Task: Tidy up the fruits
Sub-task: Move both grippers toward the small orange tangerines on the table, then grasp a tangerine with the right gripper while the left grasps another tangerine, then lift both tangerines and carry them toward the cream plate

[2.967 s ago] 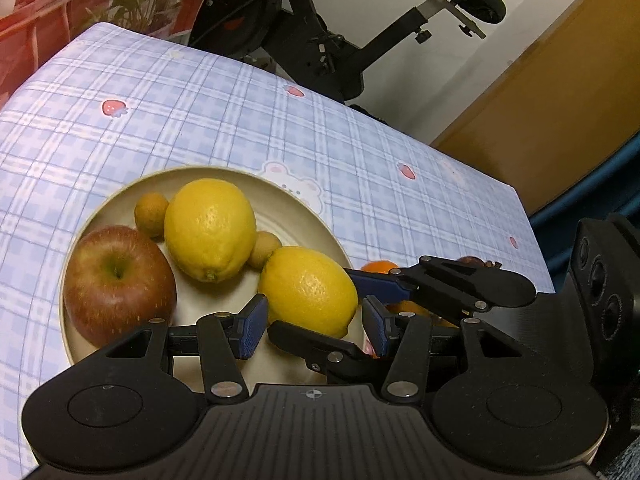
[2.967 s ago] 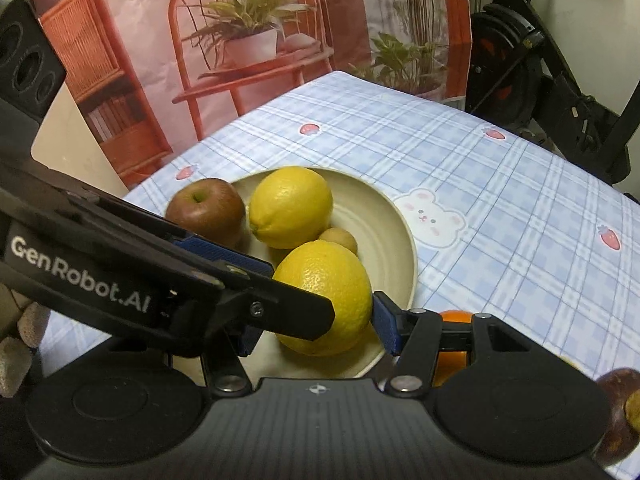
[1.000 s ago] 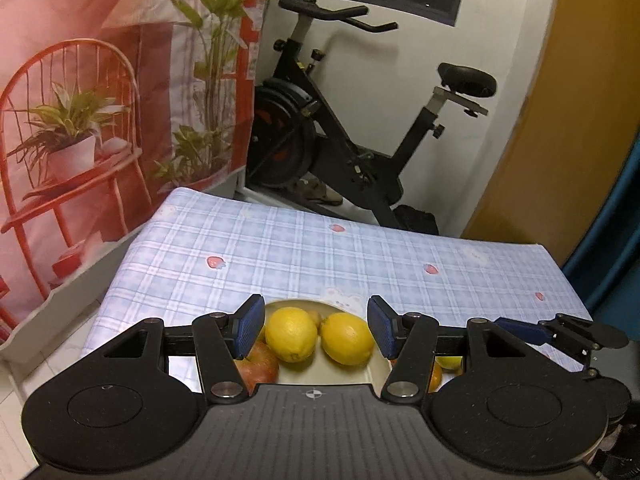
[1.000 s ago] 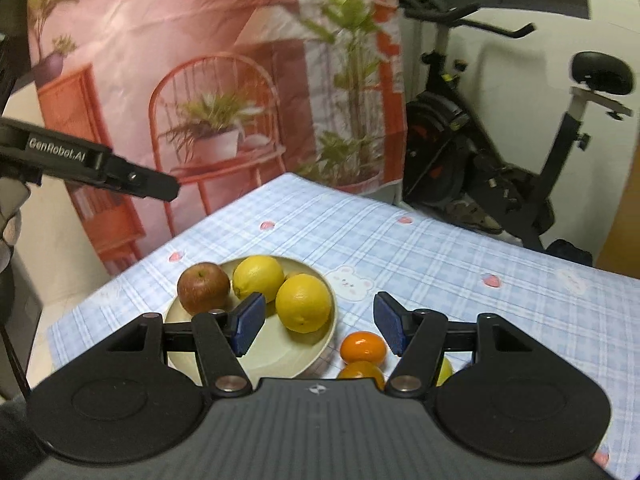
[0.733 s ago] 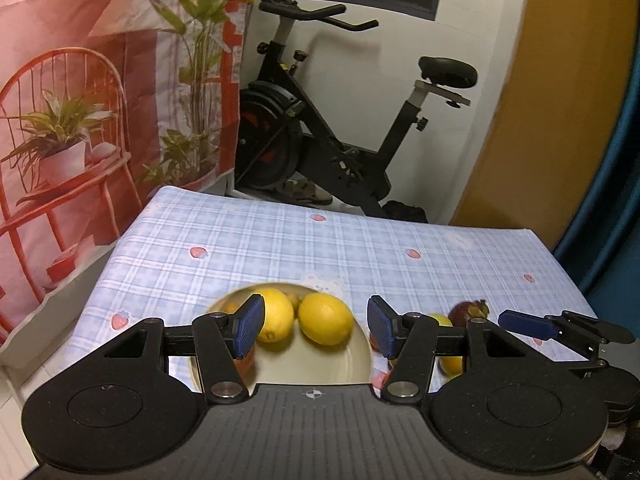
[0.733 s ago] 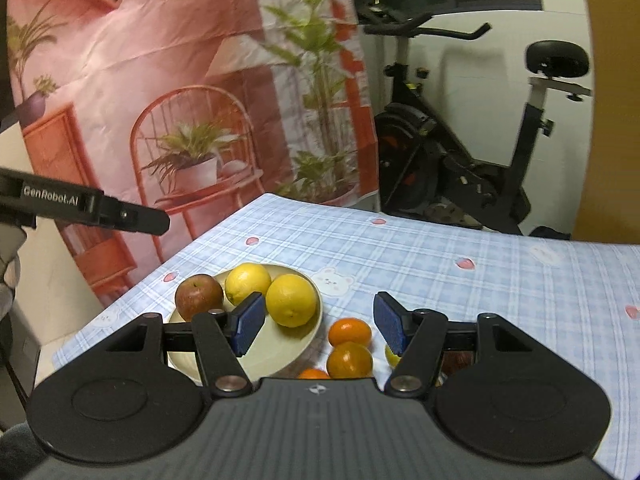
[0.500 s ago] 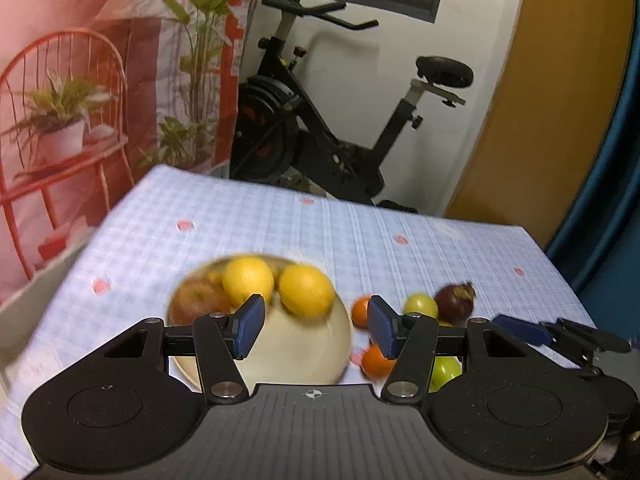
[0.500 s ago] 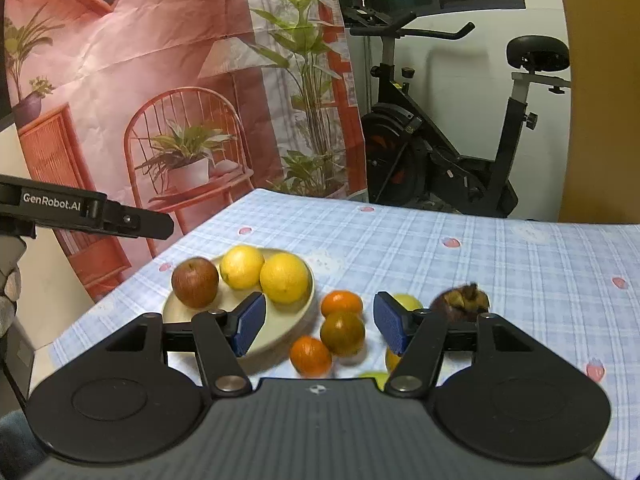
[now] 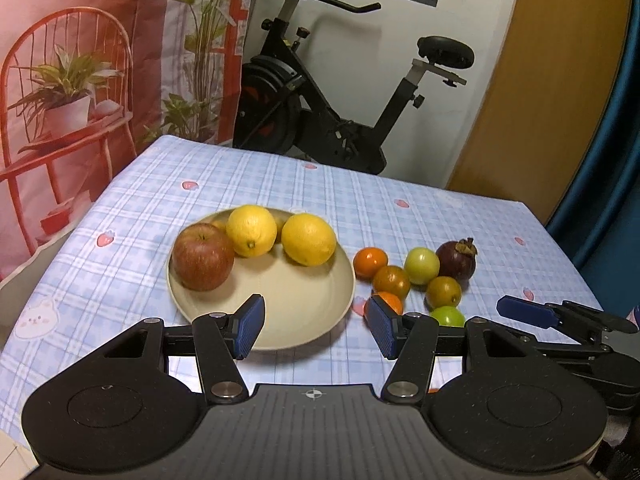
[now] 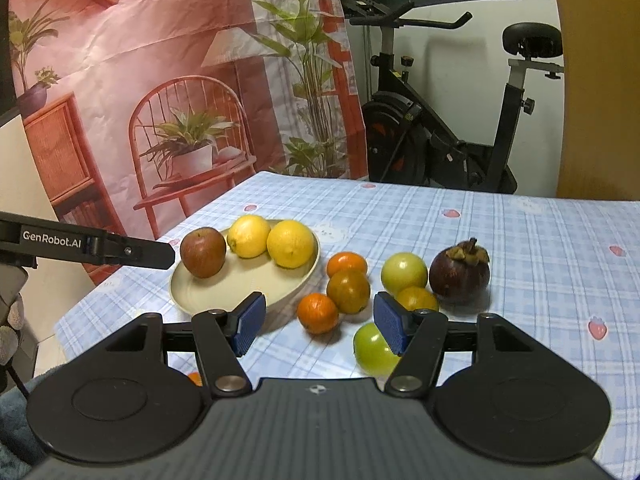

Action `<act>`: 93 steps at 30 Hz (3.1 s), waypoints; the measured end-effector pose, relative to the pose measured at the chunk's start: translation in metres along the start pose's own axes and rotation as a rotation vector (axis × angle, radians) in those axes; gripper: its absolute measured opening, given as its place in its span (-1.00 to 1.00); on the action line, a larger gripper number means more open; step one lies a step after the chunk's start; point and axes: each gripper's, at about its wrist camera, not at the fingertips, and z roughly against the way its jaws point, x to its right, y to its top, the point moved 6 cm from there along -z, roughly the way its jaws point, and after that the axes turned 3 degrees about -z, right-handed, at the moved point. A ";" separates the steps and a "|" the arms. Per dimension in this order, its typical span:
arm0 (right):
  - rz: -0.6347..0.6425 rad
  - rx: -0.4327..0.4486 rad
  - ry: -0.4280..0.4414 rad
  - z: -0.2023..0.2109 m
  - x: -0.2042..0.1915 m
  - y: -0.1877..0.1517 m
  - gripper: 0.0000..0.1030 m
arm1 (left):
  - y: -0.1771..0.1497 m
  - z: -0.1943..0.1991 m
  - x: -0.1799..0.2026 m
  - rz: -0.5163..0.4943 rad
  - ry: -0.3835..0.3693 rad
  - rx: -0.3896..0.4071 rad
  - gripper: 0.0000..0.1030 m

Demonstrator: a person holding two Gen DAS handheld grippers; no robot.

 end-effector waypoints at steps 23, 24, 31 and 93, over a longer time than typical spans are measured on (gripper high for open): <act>-0.013 -0.127 0.063 -0.008 -0.007 -0.053 -0.03 | -0.032 -0.016 0.016 -0.053 -0.024 -0.052 0.15; -0.008 -0.134 0.063 -0.009 -0.007 -0.054 -0.08 | -0.032 -0.017 0.016 -0.053 -0.022 -0.054 0.15; -0.003 -0.158 0.069 -0.017 -0.007 -0.061 -0.17 | -0.033 -0.020 0.018 -0.056 -0.023 -0.060 0.15; -0.125 -0.033 -0.038 0.003 0.060 -0.048 -0.28 | 0.055 -0.151 0.063 -0.160 -0.080 -0.150 -0.22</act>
